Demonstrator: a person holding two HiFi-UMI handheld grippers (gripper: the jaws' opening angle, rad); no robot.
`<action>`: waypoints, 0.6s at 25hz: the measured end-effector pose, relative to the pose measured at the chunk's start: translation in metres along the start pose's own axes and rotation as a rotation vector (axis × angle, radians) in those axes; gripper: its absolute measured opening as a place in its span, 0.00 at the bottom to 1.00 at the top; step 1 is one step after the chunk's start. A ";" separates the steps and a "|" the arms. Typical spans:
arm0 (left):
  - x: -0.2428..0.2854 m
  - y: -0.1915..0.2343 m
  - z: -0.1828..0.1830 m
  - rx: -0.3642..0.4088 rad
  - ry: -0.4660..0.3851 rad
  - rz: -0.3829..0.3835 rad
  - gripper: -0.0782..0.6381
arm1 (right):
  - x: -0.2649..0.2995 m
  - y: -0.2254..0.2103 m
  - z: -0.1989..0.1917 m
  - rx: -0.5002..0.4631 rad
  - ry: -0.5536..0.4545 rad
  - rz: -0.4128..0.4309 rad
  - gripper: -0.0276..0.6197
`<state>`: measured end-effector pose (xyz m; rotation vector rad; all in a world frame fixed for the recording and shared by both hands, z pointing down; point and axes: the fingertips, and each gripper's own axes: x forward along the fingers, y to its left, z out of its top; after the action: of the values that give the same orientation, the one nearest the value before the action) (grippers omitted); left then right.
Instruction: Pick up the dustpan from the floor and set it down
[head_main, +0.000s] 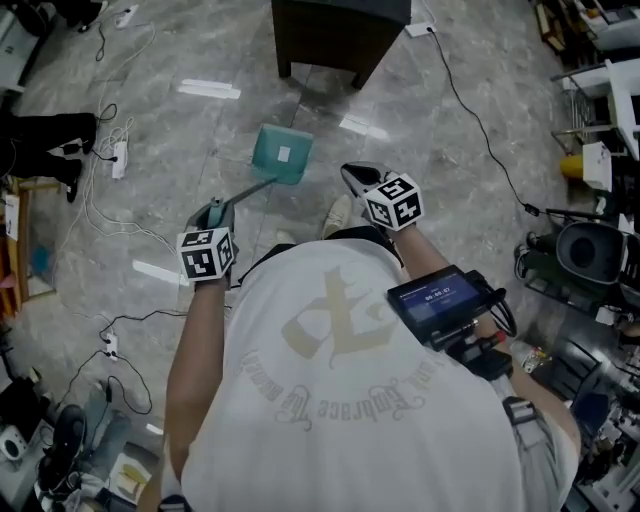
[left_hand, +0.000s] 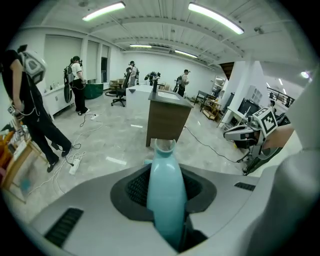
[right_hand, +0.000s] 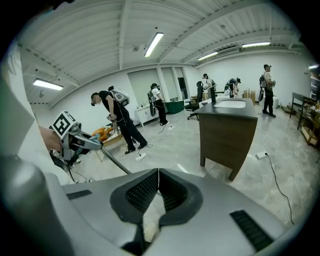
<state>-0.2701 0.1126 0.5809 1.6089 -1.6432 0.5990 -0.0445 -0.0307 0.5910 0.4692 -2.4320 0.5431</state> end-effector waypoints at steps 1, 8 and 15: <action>-0.005 0.000 0.000 -0.004 -0.003 0.005 0.25 | 0.001 0.002 0.001 -0.005 0.003 0.007 0.07; -0.034 0.008 0.000 -0.032 -0.013 0.039 0.25 | 0.011 0.015 0.008 -0.028 0.021 0.054 0.07; -0.052 0.013 0.001 -0.074 -0.019 0.054 0.25 | 0.011 0.025 0.014 -0.036 0.031 0.071 0.07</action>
<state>-0.2868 0.1464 0.5421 1.5258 -1.7079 0.5457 -0.0710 -0.0180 0.5810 0.3581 -2.4325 0.5309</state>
